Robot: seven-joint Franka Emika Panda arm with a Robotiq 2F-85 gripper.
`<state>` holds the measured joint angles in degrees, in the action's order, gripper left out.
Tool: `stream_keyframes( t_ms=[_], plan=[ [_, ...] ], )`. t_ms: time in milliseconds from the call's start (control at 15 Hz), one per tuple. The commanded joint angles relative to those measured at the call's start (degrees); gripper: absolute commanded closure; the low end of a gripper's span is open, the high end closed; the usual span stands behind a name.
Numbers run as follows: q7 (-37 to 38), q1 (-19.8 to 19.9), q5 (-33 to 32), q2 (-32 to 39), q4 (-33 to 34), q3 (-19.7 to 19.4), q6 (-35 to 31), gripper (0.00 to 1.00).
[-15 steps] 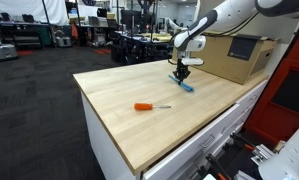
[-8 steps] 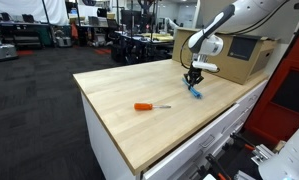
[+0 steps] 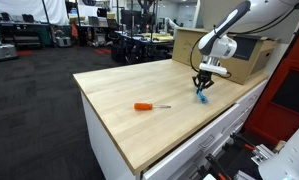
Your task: Move the ropes on the table back
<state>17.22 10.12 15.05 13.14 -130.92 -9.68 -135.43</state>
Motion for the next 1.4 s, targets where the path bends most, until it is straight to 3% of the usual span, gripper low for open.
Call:
stream_keyframes(
  t_ms=[0,533,800,1333],
  plan=[
    [2.77,-0.66,0.68,-2.29,-2.82,-0.26,-0.81,0.57],
    [4.77,-2.21,-0.46,-4.16,-1.64,0.34,-0.41,0.02],
    [4.66,-3.23,-0.99,-5.05,-0.47,0.98,0.18,0.00],
    [6.76,-6.18,-11.44,-8.47,1.13,1.96,2.52,0.00]
  ],
)
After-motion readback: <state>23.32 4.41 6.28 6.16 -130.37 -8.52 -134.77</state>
